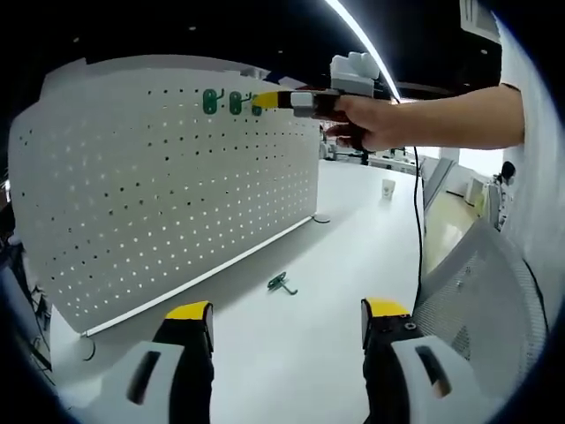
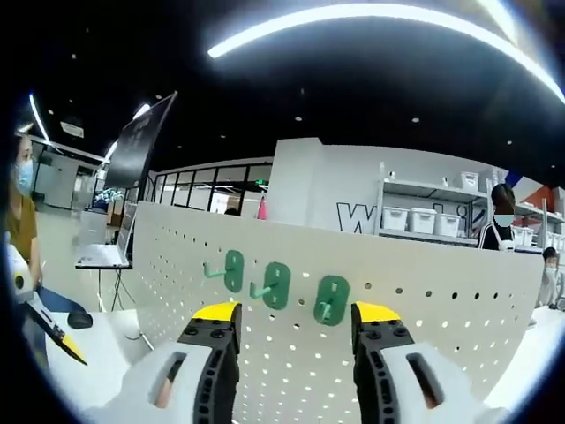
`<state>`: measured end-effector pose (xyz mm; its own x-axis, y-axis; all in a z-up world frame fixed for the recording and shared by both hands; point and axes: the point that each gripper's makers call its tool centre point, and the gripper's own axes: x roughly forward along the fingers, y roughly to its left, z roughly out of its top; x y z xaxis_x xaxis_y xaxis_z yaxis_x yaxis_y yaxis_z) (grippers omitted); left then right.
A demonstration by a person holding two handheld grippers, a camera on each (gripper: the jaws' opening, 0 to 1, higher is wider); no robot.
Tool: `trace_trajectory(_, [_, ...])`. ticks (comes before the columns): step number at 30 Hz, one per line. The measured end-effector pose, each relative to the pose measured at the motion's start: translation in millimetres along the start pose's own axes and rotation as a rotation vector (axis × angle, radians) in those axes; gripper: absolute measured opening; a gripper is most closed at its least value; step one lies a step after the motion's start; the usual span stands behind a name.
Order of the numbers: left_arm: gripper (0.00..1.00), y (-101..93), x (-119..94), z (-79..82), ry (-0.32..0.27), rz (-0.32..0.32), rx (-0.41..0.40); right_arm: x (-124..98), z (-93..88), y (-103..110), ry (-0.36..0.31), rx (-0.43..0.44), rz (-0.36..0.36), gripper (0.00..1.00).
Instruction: Insert the hook assembly into the mounting plate slot until the hook locks in place.
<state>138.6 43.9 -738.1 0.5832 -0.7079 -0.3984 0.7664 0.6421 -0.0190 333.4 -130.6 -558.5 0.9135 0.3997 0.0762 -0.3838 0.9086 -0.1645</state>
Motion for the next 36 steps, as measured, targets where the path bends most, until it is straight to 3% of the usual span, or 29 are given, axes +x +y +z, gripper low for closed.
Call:
trace_trajectory(12, [0.71,1.1,0,-2.7,0.004,0.006,-0.010,-26,-2.3,17,-0.052,0.026,0.086,0.51])
trace_trajectory(24, [0.71,-1.9,2,-0.1,-0.002,-0.005,-0.008,-41,-8.6,24,-0.051,0.058,0.136,0.52])
trace_trajectory(36, [0.72,-4.0,4,-2.5,0.001,-0.012,-0.008,-73,-32.5,36,-0.004,0.088,0.192,0.55])
